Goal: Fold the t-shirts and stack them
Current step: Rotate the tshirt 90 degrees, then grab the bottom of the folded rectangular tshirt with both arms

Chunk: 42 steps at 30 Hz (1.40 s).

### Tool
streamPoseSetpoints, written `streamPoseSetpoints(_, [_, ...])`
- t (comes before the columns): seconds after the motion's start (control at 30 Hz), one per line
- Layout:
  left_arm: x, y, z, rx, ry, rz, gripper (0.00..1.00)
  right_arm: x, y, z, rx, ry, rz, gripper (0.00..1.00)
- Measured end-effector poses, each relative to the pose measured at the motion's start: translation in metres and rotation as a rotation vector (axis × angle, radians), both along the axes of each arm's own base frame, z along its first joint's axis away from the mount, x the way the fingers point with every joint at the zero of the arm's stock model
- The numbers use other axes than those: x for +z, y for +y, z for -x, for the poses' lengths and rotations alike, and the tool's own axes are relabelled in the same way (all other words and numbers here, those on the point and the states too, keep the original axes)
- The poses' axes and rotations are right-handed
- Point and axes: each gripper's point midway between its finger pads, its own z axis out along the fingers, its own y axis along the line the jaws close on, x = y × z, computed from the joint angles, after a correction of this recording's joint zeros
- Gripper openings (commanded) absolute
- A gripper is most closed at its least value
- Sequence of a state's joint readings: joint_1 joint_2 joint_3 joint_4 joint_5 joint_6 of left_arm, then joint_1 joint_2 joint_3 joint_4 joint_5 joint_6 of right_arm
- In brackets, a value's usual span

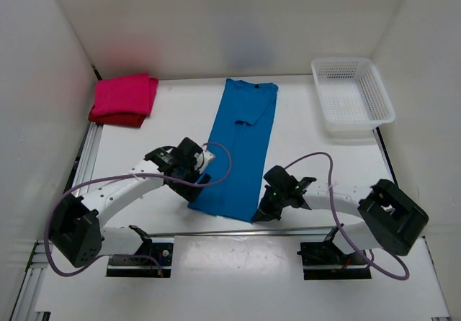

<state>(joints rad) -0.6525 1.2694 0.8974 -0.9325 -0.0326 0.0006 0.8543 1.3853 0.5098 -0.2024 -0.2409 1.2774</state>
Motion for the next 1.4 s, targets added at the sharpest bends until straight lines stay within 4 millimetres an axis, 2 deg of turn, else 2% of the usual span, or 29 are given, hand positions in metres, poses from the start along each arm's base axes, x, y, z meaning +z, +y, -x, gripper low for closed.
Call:
streamPoseSetpoints(0.2, [-0.017, -0.034, 0.029, -0.184, 0.062, -0.028, 0.85, -0.001, -0.023, 0.014, 0.052, -0.049, 0.000, 0.00])
streamPoseSetpoints(0.3, [-0.024, -0.045, 0.039, -0.236, 0.092, -0.033, 0.85, 0.000, -0.028, 0.017, 0.082, -0.073, 0.000, 0.00])
streamPoseSetpoints(0.4, [-0.030, -0.050, 0.039, -0.251, 0.098, -0.035, 0.84, 0.000, -0.035, 0.019, 0.105, -0.100, 0.016, 0.19])
streamPoseSetpoints(0.43, [-0.031, -0.051, 0.038, -0.249, 0.098, -0.035, 0.84, 0.001, -0.037, 0.019, 0.116, -0.112, 0.022, 0.25])
streamPoseSetpoints(0.67, [-0.035, -0.051, 0.032, -0.198, 0.138, 0.024, 0.82, 0.005, -0.048, 0.017, 0.182, -0.165, 0.066, 0.29])
streamPoseSetpoints(0.83, [-0.042, -0.048, 0.023, -0.109, 0.242, 0.086, 0.80, 0.005, -0.057, 0.016, 0.207, -0.179, 0.115, 0.32])
streamPoseSetpoints(0.87, [-0.043, -0.049, 0.021, -0.090, 0.264, 0.109, 0.80, 0.005, -0.058, 0.016, 0.210, -0.185, 0.120, 0.34])
streamPoseSetpoints(0.97, [-0.041, -0.050, 0.017, -0.051, 0.290, 0.188, 0.82, 0.008, -0.063, 0.014, 0.209, -0.209, 0.136, 0.48])
streamPoseSetpoints(1.07, [-0.042, -0.048, 0.017, -0.025, 0.290, 0.254, 0.82, 0.011, -0.068, 0.011, 0.198, -0.243, 0.150, 0.53])
streamPoseSetpoints(1.1, [-0.042, -0.048, 0.019, -0.020, 0.296, 0.277, 0.79, 0.012, -0.070, 0.010, 0.194, -0.255, 0.154, 0.53])
streamPoseSetpoints(1.17, [-0.042, -0.047, 0.018, -0.006, 0.301, 0.304, 0.60, 0.013, -0.071, 0.008, 0.187, -0.269, 0.161, 0.53])
streamPoseSetpoints(1.3, [-0.050, -0.042, 0.010, 0.037, 0.332, 0.294, 0.60, 0.013, -0.076, 0.006, 0.178, -0.277, 0.180, 0.54])
streamPoseSetpoints(1.4, [-0.061, -0.034, 0.013, 0.080, 0.406, 0.251, 0.60, 0.012, -0.076, 0.006, 0.176, -0.279, 0.185, 0.54])
